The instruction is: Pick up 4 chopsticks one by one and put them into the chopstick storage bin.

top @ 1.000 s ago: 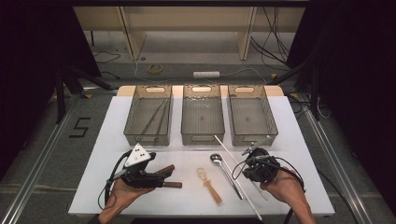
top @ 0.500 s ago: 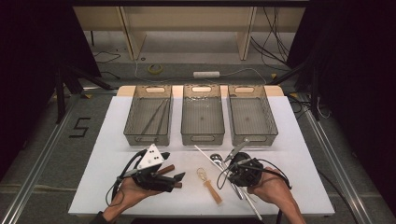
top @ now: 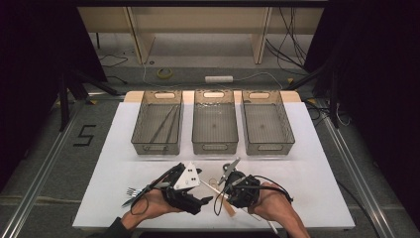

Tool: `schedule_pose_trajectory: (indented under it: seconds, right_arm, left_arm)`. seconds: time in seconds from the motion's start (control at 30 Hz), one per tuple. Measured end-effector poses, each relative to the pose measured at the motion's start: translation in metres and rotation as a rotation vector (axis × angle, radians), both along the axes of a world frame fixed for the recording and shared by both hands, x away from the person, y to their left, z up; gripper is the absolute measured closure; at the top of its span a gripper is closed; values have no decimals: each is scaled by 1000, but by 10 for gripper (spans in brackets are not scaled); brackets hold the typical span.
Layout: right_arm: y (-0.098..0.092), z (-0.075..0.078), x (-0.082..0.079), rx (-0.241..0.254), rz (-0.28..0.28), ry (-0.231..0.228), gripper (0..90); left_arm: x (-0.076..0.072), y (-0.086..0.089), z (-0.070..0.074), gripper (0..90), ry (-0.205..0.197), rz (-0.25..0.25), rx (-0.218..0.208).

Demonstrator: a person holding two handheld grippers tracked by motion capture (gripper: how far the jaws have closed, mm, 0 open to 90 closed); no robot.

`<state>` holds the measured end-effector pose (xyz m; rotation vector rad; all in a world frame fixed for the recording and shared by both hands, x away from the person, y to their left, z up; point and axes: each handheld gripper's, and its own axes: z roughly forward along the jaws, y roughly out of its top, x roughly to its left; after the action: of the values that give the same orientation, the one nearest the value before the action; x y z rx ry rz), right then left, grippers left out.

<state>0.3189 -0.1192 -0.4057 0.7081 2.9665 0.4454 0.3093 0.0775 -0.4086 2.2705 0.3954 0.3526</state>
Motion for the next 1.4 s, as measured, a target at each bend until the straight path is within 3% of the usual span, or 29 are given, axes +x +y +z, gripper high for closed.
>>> schedule_pose_trajectory:
  seconds: [0.27,0.5,0.9,1.17,1.4]
  right_arm:
    - [7,-1,-6,-2,73,5,861]
    - [10,-1,-8,-17,115,19,861]
    - [13,-3,-12,-41,177,29,861]
    - [14,-6,-14,-53,204,39,860]
    - [15,-8,-15,-65,236,49,860]
  left_arm:
    - [1,-2,-11,206,46,-57,101]
    - [0,-2,-16,299,57,-80,145]
    - [-4,-3,-21,505,65,-151,194]
    - [-4,-2,-22,637,83,-166,215]
    - [-4,-2,-24,695,109,-189,240]
